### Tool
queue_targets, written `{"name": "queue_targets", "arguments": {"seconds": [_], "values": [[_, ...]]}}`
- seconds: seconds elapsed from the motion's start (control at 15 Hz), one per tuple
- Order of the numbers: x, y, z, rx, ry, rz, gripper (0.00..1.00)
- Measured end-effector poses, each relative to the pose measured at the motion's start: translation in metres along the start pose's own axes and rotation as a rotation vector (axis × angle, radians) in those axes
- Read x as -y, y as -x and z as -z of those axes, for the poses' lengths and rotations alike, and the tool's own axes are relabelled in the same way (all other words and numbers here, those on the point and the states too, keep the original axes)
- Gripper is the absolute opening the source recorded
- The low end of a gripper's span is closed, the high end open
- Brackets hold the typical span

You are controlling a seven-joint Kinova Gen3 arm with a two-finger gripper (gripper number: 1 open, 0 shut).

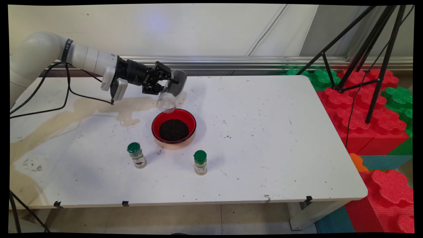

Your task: Pour the black seasoning powder in the red bowl

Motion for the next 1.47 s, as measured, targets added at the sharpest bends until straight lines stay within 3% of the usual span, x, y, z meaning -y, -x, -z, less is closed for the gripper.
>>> {"name": "queue_targets", "arguments": {"seconds": [0.53,1.13,1.47], "values": [[0.01,-0.005,-0.006,0.028,-0.028,-0.166,0.0],[0.025,-0.014,-0.006,0.102,-0.093,-0.358,0.0],[0.029,-0.019,-0.002,0.126,-0.118,-0.421,0.0]]}}
